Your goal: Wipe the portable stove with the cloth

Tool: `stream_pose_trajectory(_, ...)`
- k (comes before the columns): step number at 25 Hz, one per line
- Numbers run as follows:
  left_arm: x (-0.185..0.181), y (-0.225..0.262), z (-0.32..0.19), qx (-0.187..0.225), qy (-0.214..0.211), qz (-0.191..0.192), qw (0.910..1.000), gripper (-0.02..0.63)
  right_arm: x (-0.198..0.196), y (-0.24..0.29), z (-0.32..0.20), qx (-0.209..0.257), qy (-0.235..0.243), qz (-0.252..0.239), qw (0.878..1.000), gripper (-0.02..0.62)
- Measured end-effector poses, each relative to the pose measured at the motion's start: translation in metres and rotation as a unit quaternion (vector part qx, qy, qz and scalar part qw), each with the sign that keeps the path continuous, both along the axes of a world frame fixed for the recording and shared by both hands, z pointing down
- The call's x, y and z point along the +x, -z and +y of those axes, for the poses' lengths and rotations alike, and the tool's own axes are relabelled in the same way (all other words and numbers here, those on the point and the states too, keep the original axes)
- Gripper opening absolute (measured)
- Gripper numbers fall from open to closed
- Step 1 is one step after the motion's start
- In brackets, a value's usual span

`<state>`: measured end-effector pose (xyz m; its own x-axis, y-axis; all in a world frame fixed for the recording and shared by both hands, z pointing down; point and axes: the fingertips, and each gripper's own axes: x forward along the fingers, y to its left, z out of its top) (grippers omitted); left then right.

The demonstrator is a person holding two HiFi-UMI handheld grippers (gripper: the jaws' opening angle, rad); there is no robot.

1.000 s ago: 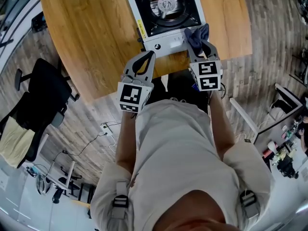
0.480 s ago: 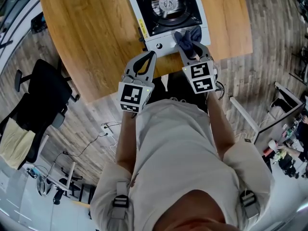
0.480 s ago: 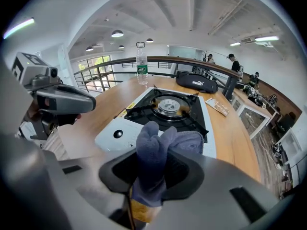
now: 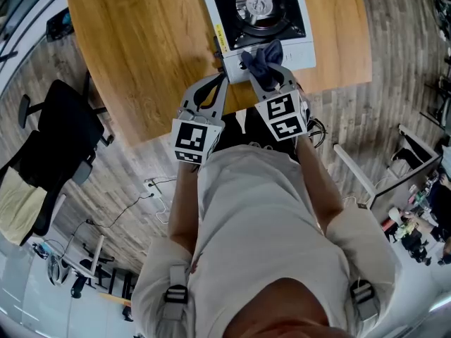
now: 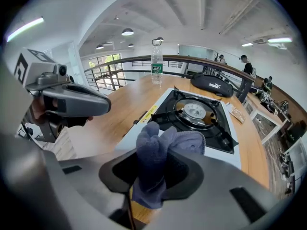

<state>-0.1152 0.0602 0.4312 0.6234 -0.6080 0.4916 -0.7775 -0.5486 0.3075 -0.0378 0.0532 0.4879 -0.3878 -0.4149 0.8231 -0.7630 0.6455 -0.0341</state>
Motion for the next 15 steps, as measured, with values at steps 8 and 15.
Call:
stream_pose_trajectory(8,-0.016,0.001,0.001,0.005,0.007,0.001,1.0,0.02,-0.029,0.0,0.006,-0.005,0.027,-0.006,1.0,0.132)
stream_pose_trajectory(15,-0.02,0.004,0.001,0.008,0.007,0.004,0.9999,0.02,-0.058,0.001,0.016,-0.02,0.058,-0.03,0.998,0.132)
